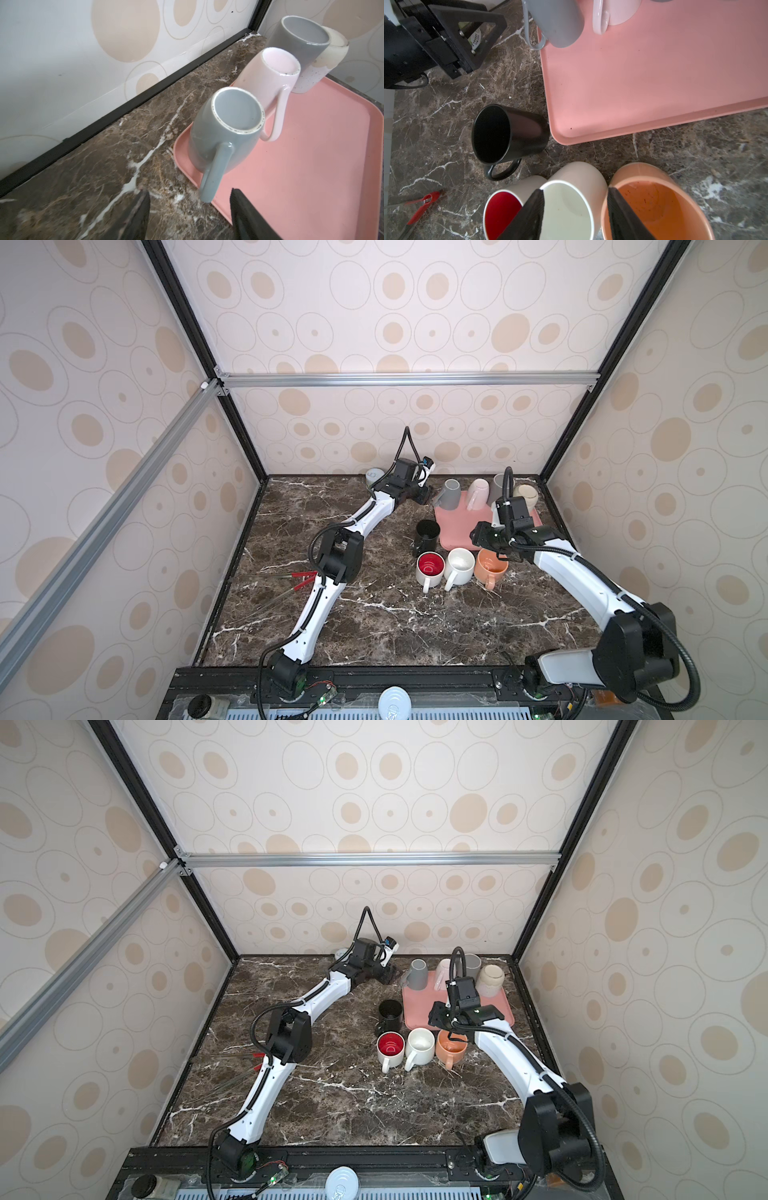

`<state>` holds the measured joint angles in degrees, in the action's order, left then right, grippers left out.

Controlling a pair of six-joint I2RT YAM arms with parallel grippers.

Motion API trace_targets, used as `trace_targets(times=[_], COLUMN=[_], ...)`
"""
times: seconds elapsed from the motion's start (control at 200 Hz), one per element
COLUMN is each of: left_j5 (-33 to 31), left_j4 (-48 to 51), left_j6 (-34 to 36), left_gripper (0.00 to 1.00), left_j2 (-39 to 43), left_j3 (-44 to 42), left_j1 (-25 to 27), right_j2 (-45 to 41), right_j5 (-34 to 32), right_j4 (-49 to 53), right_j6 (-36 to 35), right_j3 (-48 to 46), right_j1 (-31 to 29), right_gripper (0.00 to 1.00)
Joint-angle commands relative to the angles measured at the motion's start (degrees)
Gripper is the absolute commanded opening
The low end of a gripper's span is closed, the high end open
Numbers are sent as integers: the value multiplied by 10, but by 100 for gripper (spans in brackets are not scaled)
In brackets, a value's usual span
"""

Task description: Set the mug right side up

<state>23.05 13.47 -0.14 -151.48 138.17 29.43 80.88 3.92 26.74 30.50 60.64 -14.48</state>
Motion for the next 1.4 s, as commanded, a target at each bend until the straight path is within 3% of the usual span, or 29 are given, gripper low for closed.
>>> trace_targets(times=[0.0,0.12,0.37,0.91,1.396], left_j5=[36,76,79,94,84], left_j4=[-56,-78,-110,-117,-89], left_j6=[-15,-28,-30,-4,23], left_gripper=[61,60,57,44,17], left_j2=[-26,-39,-45,-63,-44], left_j3=[4,-2,-17,-25,-36], left_j1=[3,4,6,12,25], right_j2=[37,68,83,19,-70], right_j5=[15,27,29,13,-14], right_j4=[-25,-32,-25,43,119], right_j6=[7,7,-3,-2,18], right_j3=[45,75,88,74,59], right_j1=[-1,-3,-3,-3,-9], right_gripper=[52,52,52,52,52])
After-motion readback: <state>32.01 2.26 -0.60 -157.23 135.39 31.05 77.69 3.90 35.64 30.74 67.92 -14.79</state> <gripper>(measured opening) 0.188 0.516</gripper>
